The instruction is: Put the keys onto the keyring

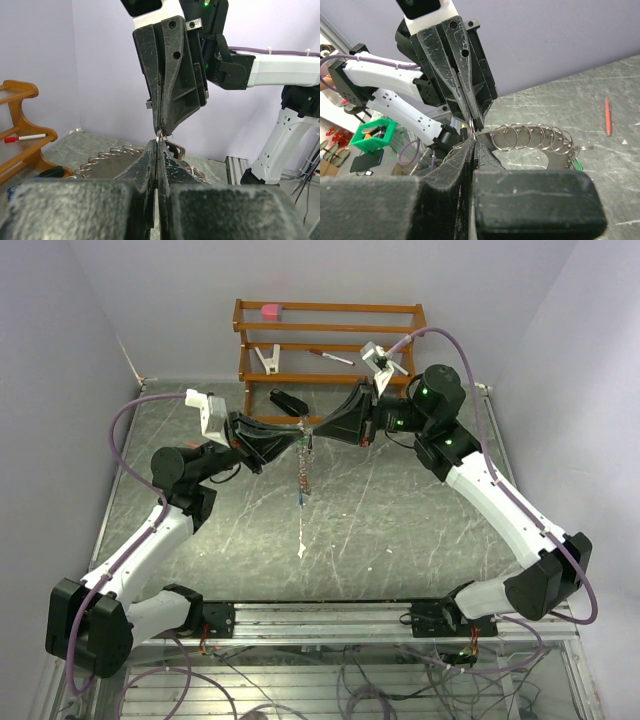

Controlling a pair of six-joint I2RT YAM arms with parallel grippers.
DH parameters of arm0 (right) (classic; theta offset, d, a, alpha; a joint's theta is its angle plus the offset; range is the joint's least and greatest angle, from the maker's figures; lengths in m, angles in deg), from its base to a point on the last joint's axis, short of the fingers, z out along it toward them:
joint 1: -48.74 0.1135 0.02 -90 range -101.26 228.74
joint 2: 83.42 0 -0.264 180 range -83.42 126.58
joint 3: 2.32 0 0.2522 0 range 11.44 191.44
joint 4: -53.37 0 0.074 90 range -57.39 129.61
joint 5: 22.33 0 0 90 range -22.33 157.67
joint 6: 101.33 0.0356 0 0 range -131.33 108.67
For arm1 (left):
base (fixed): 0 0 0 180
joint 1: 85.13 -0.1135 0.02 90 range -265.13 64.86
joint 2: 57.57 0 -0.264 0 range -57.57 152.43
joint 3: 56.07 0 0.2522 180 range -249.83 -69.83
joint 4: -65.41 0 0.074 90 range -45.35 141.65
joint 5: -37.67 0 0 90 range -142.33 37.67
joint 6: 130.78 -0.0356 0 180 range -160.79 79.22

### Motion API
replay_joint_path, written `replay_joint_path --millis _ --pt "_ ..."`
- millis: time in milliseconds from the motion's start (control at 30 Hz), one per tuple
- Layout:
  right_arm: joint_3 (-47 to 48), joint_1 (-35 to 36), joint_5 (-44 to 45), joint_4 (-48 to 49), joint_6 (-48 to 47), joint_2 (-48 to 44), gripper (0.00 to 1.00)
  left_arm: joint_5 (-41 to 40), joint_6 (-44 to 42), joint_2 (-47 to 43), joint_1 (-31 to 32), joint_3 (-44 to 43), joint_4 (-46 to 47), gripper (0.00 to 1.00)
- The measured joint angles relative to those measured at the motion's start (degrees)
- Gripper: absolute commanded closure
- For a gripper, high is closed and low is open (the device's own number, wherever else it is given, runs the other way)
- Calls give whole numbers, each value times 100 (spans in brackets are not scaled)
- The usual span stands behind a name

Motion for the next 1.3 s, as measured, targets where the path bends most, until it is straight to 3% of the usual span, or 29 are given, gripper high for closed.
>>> replay_joint_path --millis 567,1300 --pt "44 -39 33 -667 -243 -81 100 -122 319 0 0 -66 136 93" --pt "262 -33 -251 -553 81 380 100 -249 533 20 0 -68 179 93"
